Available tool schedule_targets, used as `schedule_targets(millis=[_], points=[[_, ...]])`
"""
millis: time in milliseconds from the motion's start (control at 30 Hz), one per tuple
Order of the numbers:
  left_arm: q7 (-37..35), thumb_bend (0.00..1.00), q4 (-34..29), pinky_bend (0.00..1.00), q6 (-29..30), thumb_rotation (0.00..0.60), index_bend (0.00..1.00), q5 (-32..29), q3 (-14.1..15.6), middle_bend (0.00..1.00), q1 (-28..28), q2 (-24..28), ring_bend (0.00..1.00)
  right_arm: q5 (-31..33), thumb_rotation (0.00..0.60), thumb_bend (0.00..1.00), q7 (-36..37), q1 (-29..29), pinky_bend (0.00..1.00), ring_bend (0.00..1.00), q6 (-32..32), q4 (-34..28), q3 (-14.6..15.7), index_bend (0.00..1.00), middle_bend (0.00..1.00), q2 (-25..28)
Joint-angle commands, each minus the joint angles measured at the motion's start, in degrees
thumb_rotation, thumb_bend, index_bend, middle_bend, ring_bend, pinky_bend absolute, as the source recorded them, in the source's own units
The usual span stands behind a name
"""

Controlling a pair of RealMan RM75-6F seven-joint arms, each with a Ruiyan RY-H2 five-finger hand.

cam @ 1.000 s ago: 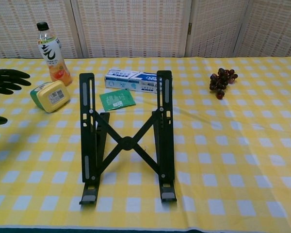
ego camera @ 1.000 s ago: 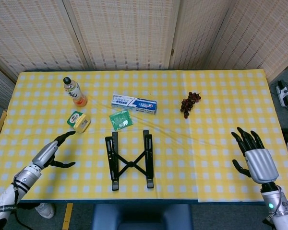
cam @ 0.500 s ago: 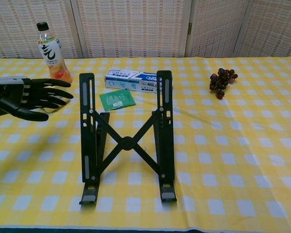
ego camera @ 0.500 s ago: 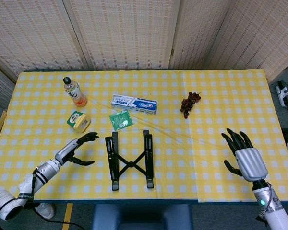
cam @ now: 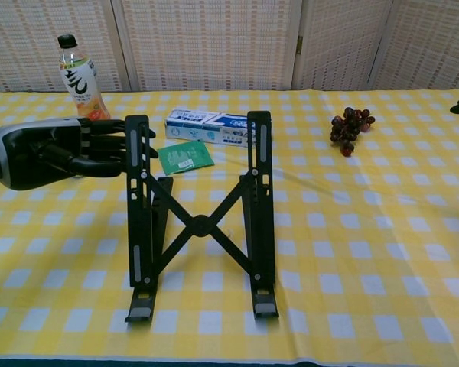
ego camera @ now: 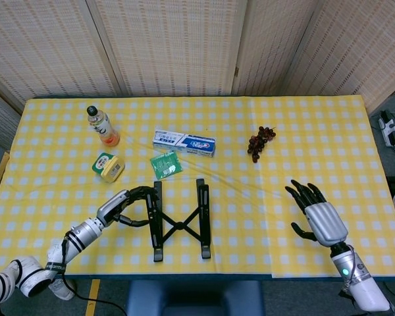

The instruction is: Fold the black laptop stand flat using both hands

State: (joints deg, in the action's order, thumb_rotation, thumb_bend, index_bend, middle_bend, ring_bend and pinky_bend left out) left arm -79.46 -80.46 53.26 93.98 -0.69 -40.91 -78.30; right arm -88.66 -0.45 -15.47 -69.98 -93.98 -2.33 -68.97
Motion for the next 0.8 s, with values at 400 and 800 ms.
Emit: schedule_targets(millis=[400, 800], points=[[-6.19, 0.23, 0.71, 0.25, 7.91, 0.6, 0.41, 5.54, 3.69, 0.46, -0.74, -0.38, 0.39, -3.8, 0.6, 0.37, 13.74, -5.44, 0.0, 0.11, 4.77, 3.16, 1.34, 0.04, 0.05, -4.24], [-4.77, 0.22, -1.52, 0.29, 14.31, 0.6, 0.44, 9.49, 7.69, 0.48, -0.12, 2.21, 0.41, -13.12, 0.6, 0.37, 48.96, -13.21, 0.0, 0.15, 5.83, 4.14, 4.93, 0.11, 0.11, -5.22]])
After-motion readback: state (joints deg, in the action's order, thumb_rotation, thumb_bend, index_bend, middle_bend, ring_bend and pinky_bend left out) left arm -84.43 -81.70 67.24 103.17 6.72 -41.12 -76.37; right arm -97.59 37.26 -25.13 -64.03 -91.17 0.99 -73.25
